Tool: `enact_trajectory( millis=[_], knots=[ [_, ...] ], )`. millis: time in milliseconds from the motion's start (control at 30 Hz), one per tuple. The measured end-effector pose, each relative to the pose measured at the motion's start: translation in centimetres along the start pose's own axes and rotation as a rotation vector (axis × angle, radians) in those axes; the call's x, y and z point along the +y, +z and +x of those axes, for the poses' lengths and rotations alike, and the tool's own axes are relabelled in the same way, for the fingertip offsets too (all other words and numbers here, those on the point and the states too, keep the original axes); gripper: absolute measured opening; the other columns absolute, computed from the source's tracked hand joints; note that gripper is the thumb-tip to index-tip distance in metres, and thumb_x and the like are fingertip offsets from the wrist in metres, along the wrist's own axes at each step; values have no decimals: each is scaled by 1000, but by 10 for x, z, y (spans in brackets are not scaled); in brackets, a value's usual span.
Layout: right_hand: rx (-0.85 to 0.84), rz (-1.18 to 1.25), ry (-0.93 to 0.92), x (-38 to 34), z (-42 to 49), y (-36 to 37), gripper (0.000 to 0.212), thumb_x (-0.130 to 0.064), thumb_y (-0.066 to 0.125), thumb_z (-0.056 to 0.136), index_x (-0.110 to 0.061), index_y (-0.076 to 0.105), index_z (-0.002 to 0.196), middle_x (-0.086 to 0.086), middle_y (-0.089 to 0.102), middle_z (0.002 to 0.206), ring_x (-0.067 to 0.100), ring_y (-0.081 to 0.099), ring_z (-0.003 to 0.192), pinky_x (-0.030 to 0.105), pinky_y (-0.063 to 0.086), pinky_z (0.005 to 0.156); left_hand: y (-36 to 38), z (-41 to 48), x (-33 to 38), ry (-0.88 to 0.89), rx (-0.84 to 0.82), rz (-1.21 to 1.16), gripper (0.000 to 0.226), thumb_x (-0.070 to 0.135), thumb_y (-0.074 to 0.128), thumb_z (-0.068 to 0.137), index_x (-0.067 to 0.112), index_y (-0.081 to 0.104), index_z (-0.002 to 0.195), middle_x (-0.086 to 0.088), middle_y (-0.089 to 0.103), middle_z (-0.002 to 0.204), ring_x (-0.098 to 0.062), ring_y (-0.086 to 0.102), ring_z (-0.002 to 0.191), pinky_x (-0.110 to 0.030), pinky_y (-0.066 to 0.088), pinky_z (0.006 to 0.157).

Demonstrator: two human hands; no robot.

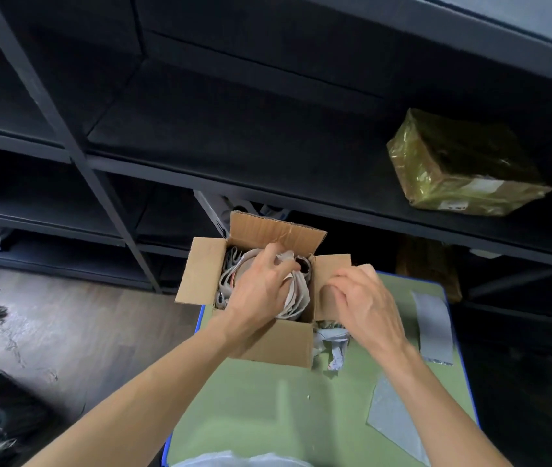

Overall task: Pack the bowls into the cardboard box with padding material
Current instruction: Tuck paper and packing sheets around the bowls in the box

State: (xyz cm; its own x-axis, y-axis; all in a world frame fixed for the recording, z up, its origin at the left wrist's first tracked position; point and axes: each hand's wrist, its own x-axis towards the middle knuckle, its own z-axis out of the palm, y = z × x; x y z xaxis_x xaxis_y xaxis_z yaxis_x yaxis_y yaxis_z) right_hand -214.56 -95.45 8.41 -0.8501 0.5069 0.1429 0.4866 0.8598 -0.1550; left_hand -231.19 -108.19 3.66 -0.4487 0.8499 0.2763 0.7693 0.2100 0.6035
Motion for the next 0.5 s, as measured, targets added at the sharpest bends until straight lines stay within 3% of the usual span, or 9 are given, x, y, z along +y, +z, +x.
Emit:
enact_trajectory(
  millis=[67,233,500],
  knots=[
    [11,33,34,3,-6,0,13,-12,62,94,-14,75,97,-6,64,96,19,50,92,38,53,68,1,-6,10,-7,19,-13,20,13,53,92,16,67,106,-9,50,122,-24,54,95,-38,51,70],
    [75,157,93,7,-28,0,12,-17,62,95,-18,73,100,-9,61,96,17,55,91,33,52,69,17,-25,36,-4,-19,-33,15,24,51,99,18,65,102,1,55,95,-21,54,83,-42,48,68],
    [127,263,100,39,-61,5,10,-20,62,94,-22,70,99,-11,63,96,13,56,92,29,50,68,26,-37,82,120,-16,35,8,13,57,98,13,64,94,2,54,84,-20,47,74,-35,41,67]
  ],
)
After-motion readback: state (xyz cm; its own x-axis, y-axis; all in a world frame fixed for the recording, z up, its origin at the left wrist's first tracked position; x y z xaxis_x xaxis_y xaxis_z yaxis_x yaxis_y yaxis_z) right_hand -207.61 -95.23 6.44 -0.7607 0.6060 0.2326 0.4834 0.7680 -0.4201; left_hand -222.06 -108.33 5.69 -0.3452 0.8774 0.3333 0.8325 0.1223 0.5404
